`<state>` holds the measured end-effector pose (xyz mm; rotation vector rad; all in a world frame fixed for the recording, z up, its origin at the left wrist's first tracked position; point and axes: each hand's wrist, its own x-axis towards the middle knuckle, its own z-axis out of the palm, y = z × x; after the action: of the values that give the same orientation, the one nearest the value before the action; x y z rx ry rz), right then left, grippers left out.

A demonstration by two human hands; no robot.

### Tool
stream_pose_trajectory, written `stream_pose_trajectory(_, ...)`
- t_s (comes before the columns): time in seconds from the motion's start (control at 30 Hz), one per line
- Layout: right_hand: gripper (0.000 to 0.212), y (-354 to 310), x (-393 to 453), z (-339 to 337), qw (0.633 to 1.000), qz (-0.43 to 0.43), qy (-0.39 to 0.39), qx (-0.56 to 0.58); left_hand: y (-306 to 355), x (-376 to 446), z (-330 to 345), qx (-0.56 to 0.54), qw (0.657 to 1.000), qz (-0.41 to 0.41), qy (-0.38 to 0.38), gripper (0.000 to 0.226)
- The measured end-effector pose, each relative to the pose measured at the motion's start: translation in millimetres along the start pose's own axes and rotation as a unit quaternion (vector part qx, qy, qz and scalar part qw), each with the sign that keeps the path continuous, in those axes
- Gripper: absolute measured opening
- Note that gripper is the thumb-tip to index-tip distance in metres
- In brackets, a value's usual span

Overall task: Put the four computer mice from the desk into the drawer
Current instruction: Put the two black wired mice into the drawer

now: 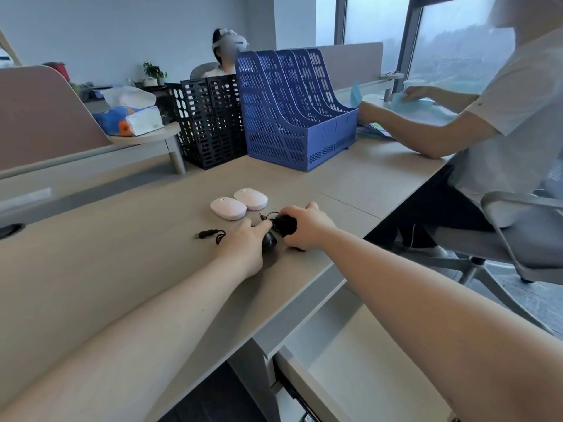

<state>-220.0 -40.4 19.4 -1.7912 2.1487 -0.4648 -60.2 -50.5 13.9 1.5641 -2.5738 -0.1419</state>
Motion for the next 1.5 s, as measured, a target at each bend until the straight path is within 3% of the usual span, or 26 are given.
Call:
stream_pose_trajectory(0.23, 0.058, 34.9, -56.0, -13.8, 0.995, 0.021, 0.044, 0.091, 31.8, -38.7, -10.4, -0.023, 0.999, 0.032, 0.030, 0.060)
stream_pose_trajectory(0.47, 0.058, 86.8, -116.9, -48.0, 0.994, 0.040, 0.042, 0.089, 107.5, -77.7, -36.0, -0.019, 0.996, 0.073, 0.046, 0.036)
stream_pose_trajectory(0.63, 0.055, 112.2, -153.4, -50.9, 0.992, 0.068, 0.021, 0.105, 157.1, -103.7, -24.7, -0.017, 0.993, 0.111, 0.043, 0.035)
stream_pose_trajectory(0.8, 0.049, 140.8, -178.0, -29.1, 0.991, 0.086, -0.013, 0.099, 194.7, -128.5, 24.8, -0.001, 0.988, 0.151, -0.036, 0.057)
stream_pose_trajectory(1.03, 0.046, 171.7, -182.9, 10.8, 0.986, 0.121, -0.060, 0.094, 199.1, -131.4, 83.4, -0.001, 0.988, 0.104, -0.117, 0.043)
stream_pose_trajectory(1.5, 0.059, 184.3, -120.9, 113.4, 0.984, 0.110, -0.132, 0.057, 142.6, -95.1, 173.0, 0.041, 0.973, 0.044, -0.224, 0.051)
